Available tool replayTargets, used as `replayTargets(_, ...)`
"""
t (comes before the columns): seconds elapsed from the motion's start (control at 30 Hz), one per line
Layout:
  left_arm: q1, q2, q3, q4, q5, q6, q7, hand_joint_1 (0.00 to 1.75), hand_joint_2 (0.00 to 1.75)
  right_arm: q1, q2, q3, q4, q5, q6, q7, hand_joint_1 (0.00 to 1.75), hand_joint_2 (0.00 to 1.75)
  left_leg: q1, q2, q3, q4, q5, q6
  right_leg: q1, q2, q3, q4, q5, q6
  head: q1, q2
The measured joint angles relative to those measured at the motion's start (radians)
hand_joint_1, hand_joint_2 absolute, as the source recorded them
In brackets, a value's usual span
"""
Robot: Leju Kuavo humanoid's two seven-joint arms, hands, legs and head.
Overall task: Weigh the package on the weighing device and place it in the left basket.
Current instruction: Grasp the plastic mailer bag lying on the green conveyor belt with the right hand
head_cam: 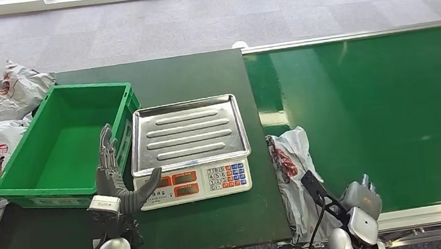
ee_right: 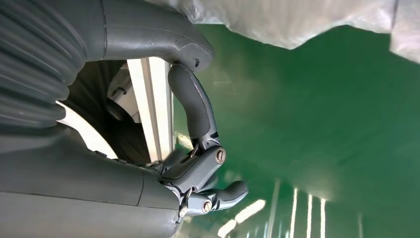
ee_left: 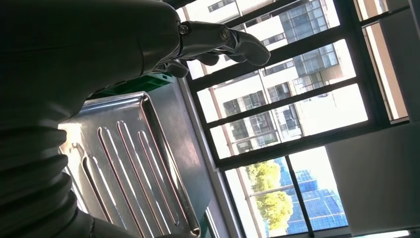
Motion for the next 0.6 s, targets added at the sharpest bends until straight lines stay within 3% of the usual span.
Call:
replayTargets(0.3,0.000,0.001,0.000,0.003,0.003,0.001,0.000,0.00,1.75,-0.023,0.000,-0.013,0.071,-0.009,0.000,-0.008,0.00,1.75,0.000,-0.001,0.000,0.000,0.000,0.000,0.000,0.000,0.000,0.000,0.000,0.000,0.000,0.000)
replayTargets(0.4,0.000,0.002,0.000,0.005,0.007,0.006,-0.002,0.00,1.75,-0.032,0.000,-0.013,0.091,-0.058,-0.008,-0.071,0.00,1.75,0.000,0.000,0.000,0.000,0.000,0.000,0.000,0.000,0.000,0.000,0.000,0.000,0.000,0.000)
replayTargets(0.47,0.000,0.004,0.000,0.007,0.016,0.014,-0.012,0.00,1.75,-0.047,0.000,-0.010,0.120,-0.178,-0.008,-0.238,0.00,1.75,0.000,0.001,0.000,0.000,0.000,0.000,0.000,0.000,0.000,0.000,0.000,0.000,0.000,0.000)
replayTargets(0.6,-0.004,0.010,0.000,0.021,0.034,0.014,-0.052,0.00,1.75,-0.079,0.000,0.027,0.173,-0.521,0.048,-0.736,0.00,1.75,0.000,0.002,0.000,0.000,0.000,0.000,0.000,0.001,0.000,0.000,0.000,0.000,0.000,0.000)
